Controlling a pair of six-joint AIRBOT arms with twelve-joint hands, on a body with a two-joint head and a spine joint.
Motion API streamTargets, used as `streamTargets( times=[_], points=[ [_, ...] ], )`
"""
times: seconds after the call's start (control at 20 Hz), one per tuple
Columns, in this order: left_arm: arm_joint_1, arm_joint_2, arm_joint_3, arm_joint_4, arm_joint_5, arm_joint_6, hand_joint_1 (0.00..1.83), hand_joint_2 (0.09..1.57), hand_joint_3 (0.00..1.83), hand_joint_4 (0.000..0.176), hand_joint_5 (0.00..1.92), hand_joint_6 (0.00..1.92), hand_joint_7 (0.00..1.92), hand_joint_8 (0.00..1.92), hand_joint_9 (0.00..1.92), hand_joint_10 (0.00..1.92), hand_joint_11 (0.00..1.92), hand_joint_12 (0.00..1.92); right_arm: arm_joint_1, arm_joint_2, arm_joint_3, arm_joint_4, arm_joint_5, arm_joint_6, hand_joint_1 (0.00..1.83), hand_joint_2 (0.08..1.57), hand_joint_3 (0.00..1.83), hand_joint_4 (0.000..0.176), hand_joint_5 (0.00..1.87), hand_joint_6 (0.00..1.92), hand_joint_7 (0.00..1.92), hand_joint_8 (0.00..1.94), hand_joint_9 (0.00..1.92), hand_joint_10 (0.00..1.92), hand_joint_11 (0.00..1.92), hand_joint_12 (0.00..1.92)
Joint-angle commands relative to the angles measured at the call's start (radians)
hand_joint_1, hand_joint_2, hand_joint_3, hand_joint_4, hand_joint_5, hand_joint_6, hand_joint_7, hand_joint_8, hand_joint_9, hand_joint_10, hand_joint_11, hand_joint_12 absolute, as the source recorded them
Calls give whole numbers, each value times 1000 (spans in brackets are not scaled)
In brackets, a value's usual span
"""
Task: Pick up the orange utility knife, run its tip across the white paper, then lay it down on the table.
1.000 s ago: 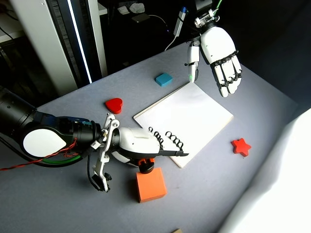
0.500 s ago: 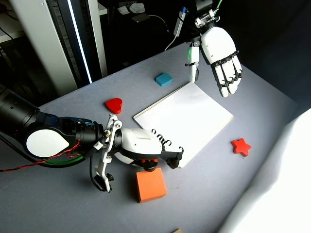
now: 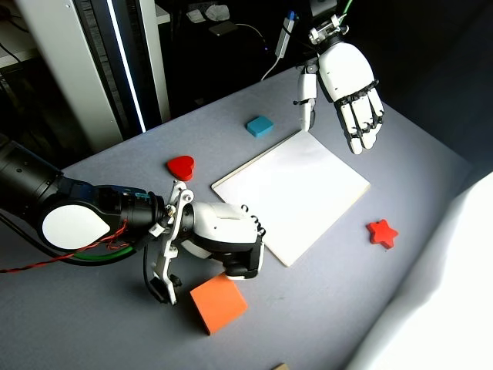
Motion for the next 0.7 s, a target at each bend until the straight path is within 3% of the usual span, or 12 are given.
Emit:
streamTargets(
  times=[0.0,0.05,0.1,0.2,0.4,0.55,0.6,0.65],
  points=[
    [-4,2,5,60,-58,3,80,1290,0,52,62,4,92,3,237,9,0,890,7,6,1,25,88,-20,1479,1246,0,0,1210,1921,1466,1941,1606,1921,1663,1921],
    [-4,2,5,60,-58,4,71,1292,0,49,59,1,92,2,241,9,0,884,7,6,0,25,98,-20,1498,1235,0,95,1213,1921,1458,1941,1598,1921,1658,1921],
    [-4,2,5,60,-58,4,70,1293,0,49,58,1,92,1,242,9,0,882,7,7,-1,25,110,-21,1502,1231,0,160,1215,1921,1457,1941,1595,1921,1655,1921],
    [-3,2,5,60,-58,4,53,1298,2,53,36,0,65,0,208,4,0,809,8,16,-9,25,129,-14,1546,1257,0,176,1147,1921,1456,1941,1568,1921,1616,1921],
    [-3,2,6,61,-58,4,71,1297,0,53,41,1,74,1,230,9,0,855,5,49,-34,27,157,1,1547,1248,0,176,1133,1921,1426,1941,1550,1921,1627,1921],
    [-2,2,6,61,-58,4,57,1299,1,55,42,1,98,6,260,16,0,947,5,77,-44,27,167,3,1514,1264,0,176,1121,1921,1404,1941,1526,1921,1618,1921],
    [-2,2,6,62,-58,4,49,1300,1,54,37,1,90,2,257,12,0,909,3,85,-48,27,169,3,1508,1259,0,38,1063,1913,1392,1941,1516,1921,1612,1921],
    [-2,2,6,62,-58,4,50,1302,2,51,36,1,84,0,256,11,0,903,-1,91,-51,27,175,3,1512,1252,0,0,1046,1919,1381,1941,1503,1921,1601,1921]
  ],
)
